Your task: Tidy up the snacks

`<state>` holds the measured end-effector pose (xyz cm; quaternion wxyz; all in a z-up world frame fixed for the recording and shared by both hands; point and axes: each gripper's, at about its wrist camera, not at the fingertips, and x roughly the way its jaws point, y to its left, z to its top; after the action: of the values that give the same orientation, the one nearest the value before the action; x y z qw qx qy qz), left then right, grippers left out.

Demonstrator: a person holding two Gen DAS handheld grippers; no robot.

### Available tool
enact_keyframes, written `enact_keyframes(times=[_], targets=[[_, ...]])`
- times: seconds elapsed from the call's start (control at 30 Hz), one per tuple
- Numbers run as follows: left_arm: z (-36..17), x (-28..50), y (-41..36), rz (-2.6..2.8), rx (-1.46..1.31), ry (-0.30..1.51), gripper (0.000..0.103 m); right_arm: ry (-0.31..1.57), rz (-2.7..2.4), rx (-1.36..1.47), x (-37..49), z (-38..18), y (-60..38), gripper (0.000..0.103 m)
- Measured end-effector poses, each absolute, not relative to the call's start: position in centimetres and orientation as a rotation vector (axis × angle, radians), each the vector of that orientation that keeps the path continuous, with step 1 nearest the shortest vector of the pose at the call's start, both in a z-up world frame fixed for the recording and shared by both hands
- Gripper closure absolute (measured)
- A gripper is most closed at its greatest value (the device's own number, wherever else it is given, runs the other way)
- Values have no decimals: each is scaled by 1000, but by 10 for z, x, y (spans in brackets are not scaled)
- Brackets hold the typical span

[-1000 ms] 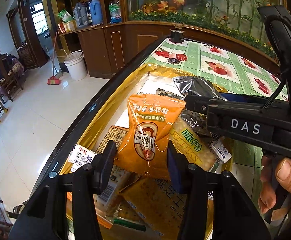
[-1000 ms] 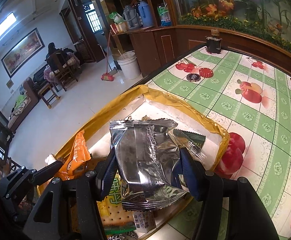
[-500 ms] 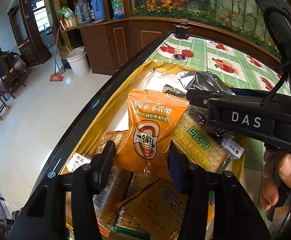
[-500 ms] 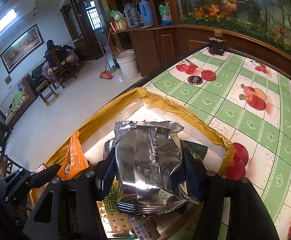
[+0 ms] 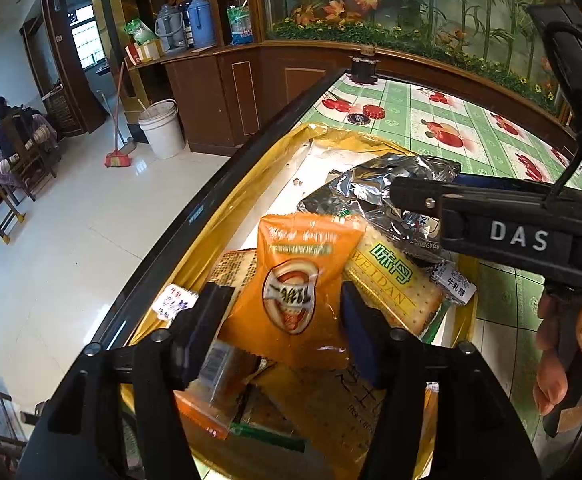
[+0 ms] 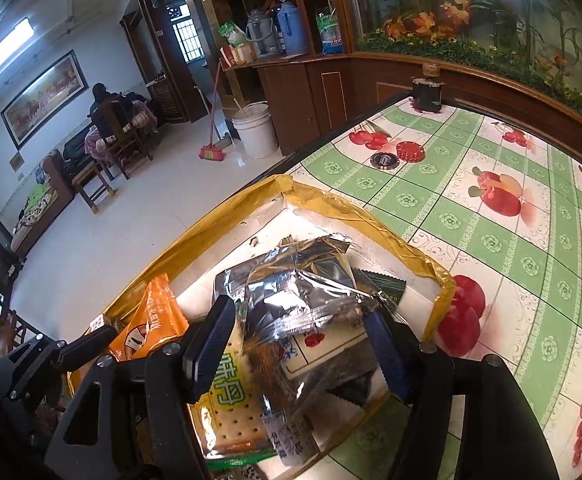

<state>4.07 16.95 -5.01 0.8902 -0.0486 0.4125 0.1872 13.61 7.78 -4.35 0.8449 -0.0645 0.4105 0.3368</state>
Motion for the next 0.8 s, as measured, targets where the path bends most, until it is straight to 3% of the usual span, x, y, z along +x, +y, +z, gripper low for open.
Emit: enact_keyframes(times=[0.07,0.13,0.8], targets=[[-45,33,169,410,-98,831,25,857,711,-127,130,-40,72,27],[-38,23,168,436,-94,798,22,846,712,-119,124,-35,65,24],[1,-61,136,483,-17,661,16,734,882,-276,8,-12,26,19]])
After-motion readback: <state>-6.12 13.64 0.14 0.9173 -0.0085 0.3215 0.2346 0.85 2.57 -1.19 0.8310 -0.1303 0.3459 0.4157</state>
